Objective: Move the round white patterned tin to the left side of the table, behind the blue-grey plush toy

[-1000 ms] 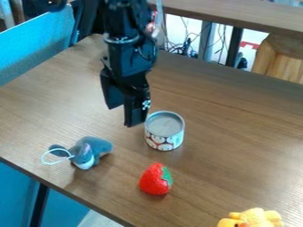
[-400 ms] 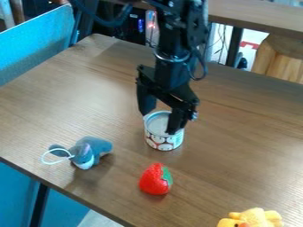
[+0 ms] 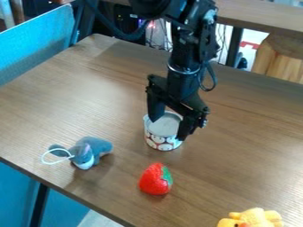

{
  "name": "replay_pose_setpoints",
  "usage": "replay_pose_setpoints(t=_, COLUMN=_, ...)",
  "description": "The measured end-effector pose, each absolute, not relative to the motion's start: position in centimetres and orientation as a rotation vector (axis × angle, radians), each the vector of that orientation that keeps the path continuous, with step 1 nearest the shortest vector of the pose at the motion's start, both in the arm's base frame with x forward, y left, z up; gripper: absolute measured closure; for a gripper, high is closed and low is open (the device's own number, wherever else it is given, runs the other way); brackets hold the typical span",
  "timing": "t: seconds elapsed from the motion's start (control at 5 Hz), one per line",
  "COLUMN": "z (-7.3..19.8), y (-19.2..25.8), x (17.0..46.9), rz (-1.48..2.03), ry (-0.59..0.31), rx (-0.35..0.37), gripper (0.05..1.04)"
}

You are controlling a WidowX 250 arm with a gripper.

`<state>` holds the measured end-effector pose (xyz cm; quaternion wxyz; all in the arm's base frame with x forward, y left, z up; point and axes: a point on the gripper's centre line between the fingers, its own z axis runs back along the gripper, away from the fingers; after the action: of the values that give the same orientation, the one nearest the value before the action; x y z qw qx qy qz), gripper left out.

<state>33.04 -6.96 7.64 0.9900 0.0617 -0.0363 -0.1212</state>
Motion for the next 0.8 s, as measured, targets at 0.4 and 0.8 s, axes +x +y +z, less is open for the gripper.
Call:
replay_pose_setpoints(t=0.4, z=6.7, y=-7.4, x=34.4, rz=-0.254, ry=-0.067, rx=0.120, gripper=0.082)
replay_pose_setpoints(t=0.8, z=5.1, y=-7.6, x=35.0, rz=-0.239, ry=-0.044, rx=0.124, gripper=0.082)
